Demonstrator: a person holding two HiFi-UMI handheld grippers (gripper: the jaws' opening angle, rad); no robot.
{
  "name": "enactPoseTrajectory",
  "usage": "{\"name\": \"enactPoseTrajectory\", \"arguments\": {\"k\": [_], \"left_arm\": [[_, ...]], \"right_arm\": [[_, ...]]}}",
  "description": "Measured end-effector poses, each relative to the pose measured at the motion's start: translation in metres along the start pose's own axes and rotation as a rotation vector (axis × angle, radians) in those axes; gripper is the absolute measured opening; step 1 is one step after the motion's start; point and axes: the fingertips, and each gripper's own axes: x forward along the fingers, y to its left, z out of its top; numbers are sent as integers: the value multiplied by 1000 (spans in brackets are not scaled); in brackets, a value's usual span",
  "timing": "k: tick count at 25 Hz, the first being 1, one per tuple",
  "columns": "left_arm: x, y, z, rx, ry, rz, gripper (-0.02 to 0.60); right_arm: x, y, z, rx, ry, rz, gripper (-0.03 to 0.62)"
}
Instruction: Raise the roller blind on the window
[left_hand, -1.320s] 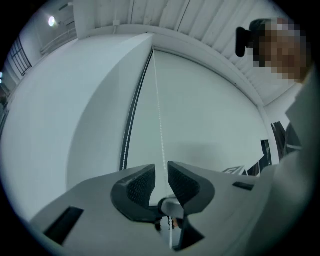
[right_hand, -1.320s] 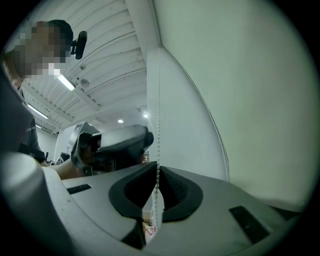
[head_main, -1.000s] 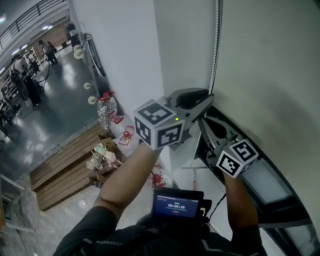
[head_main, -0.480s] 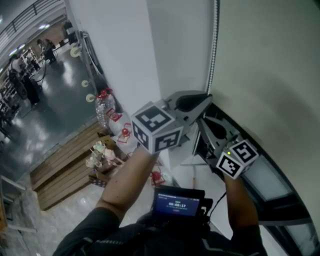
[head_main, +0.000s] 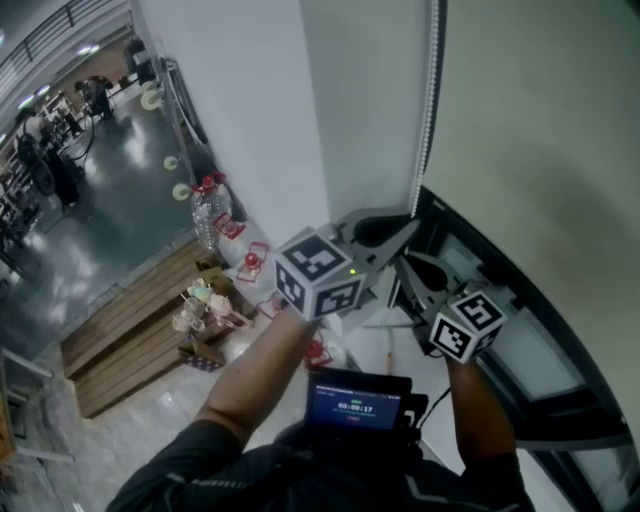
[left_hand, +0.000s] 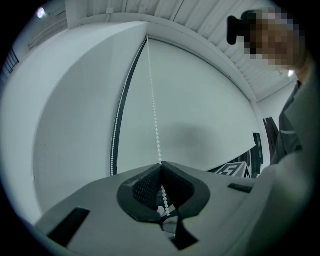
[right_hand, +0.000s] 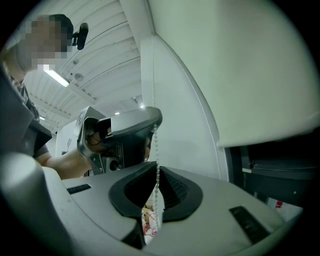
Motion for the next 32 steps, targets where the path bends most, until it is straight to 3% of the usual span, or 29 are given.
{"name": "enactPoseTrajectory", "arguments": {"k": [8,12,17,20,24,26,32], "left_arm": [[-3,-2,-14,-17,-15,-4,-3],[-7,-2,-15,-31,-22,-1,-3],[-9,-2,-15,-39,-35,-2,-3],[-9,-5,-17,-43,-38,-10,-3],[-12,-16,-11,-47,-49,-19,-3],[-14,-16,-8,-45,-49,-13,-3],[-19,-11,-10,-56,-56,-7,-3]], "right_arm": [[-1,-1,-16,5,50,1,21],[-14,-3,-6,-57,98,-17,51],[-31,-5,60,-122,-15,-30,51],[-22,-5,102,-153,-93,-32,91],[-7,10,148,-135,-181,10,93],[-4,13,162,-129,-208,15,55],[-7,24,173,-111,-262,57,57]]}}
